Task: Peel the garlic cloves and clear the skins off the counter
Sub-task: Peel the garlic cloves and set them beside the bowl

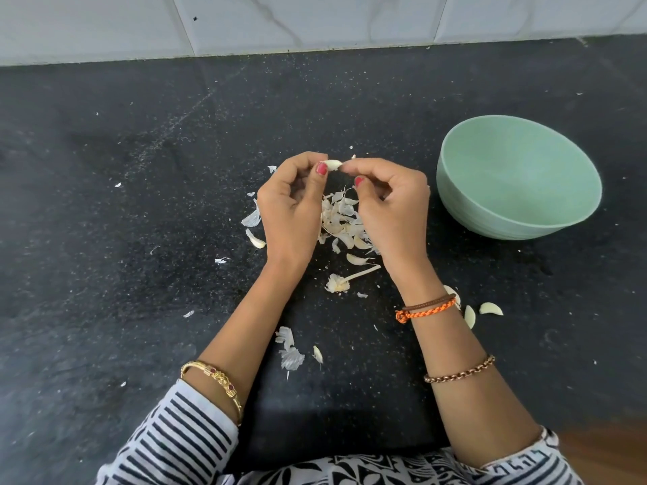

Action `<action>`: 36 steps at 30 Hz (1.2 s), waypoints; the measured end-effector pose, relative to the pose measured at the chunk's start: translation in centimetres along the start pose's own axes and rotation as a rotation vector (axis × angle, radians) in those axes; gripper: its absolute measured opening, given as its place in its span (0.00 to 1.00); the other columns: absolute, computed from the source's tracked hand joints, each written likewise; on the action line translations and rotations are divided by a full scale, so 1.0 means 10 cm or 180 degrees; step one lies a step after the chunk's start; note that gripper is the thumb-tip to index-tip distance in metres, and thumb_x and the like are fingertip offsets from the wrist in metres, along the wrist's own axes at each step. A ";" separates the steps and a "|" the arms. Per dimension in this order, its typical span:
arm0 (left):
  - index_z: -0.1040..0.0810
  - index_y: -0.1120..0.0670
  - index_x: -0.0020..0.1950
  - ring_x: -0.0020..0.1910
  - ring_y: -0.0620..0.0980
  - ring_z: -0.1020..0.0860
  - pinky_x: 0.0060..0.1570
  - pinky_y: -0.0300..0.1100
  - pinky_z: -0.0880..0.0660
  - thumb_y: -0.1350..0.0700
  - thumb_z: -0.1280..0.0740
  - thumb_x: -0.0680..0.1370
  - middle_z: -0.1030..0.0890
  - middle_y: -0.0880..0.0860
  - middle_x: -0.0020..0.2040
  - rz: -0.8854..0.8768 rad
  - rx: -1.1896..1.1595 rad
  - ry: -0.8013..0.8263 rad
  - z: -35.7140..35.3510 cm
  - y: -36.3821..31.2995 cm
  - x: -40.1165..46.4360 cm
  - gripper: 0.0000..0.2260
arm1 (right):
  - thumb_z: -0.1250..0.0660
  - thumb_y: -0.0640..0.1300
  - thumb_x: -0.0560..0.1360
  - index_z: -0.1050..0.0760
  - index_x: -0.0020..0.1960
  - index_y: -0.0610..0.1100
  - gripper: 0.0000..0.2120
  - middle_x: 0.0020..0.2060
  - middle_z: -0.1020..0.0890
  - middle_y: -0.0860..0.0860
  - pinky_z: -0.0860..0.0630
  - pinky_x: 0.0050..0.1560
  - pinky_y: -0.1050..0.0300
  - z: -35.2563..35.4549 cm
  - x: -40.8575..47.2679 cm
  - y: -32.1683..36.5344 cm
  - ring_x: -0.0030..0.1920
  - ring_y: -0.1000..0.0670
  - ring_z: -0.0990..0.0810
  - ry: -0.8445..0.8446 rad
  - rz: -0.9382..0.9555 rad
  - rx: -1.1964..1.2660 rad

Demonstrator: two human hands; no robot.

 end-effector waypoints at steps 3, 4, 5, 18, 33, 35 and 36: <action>0.22 0.53 0.49 0.34 0.40 0.29 0.36 0.32 0.30 0.62 0.36 0.77 0.23 0.47 0.38 -0.0106 0.0133 0.0065 0.01 -0.01 0.00 0.06 | 0.36 0.34 0.75 0.19 0.52 0.42 0.10 0.42 0.18 0.55 0.22 0.49 0.61 0.00 0.00 0.02 0.46 0.56 0.19 0.0082 -0.0103 0.0272; 0.22 0.53 0.50 0.36 0.42 0.27 0.37 0.34 0.29 0.62 0.36 0.77 0.22 0.48 0.39 -0.0160 0.0185 0.0100 0.01 -0.01 0.00 0.06 | 0.35 0.36 0.75 0.19 0.52 0.43 0.09 0.42 0.18 0.55 0.22 0.49 0.59 0.00 0.00 0.03 0.45 0.57 0.19 0.0131 -0.0113 0.0306; 0.21 0.54 0.50 0.37 0.45 0.26 0.39 0.36 0.27 0.62 0.36 0.77 0.21 0.50 0.40 -0.0220 0.0243 0.0135 0.01 0.00 0.00 0.06 | 0.33 0.37 0.75 0.19 0.52 0.43 0.08 0.41 0.18 0.55 0.22 0.48 0.58 -0.01 0.00 0.03 0.44 0.57 0.19 0.0169 -0.0109 0.0315; 0.23 0.56 0.51 0.39 0.39 0.21 0.44 0.33 0.25 0.70 0.33 0.73 0.18 0.46 0.38 0.0269 -0.0572 0.0087 -0.01 0.01 0.02 0.11 | 0.33 0.32 0.73 0.20 0.50 0.38 0.08 0.40 0.18 0.53 0.25 0.43 0.69 0.03 0.00 0.05 0.41 0.62 0.20 0.0284 -0.0728 0.0859; 0.20 0.57 0.53 0.27 0.41 0.36 0.37 0.35 0.31 0.60 0.33 0.76 0.33 0.42 0.25 0.0209 0.0078 0.0371 0.00 0.02 0.02 0.07 | 0.33 0.36 0.74 0.19 0.47 0.40 0.04 0.35 0.18 0.52 0.27 0.37 0.72 0.07 0.00 0.07 0.35 0.63 0.20 -0.0009 -0.1129 0.1065; 0.20 0.56 0.52 0.29 0.43 0.34 0.38 0.41 0.30 0.59 0.34 0.77 0.30 0.47 0.27 0.0220 -0.0032 0.0434 0.00 0.01 0.02 0.07 | 0.32 0.36 0.73 0.20 0.44 0.41 0.03 0.34 0.19 0.51 0.27 0.37 0.72 0.07 0.00 0.08 0.34 0.63 0.21 -0.0008 -0.1118 0.1074; 0.20 0.55 0.51 0.31 0.45 0.32 0.38 0.41 0.29 0.59 0.35 0.77 0.27 0.53 0.28 0.0206 -0.0068 0.0456 0.00 0.00 0.02 0.06 | 0.31 0.36 0.73 0.20 0.42 0.42 0.03 0.34 0.19 0.51 0.27 0.36 0.72 0.08 0.01 0.08 0.34 0.63 0.21 -0.0004 -0.1113 0.1084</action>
Point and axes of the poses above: each hand's wrist, its own x-axis towards the middle knuckle, its own z-axis out of the back of the hand, y = z × x, the point moved 1 cm from there along x, towards the middle knuckle
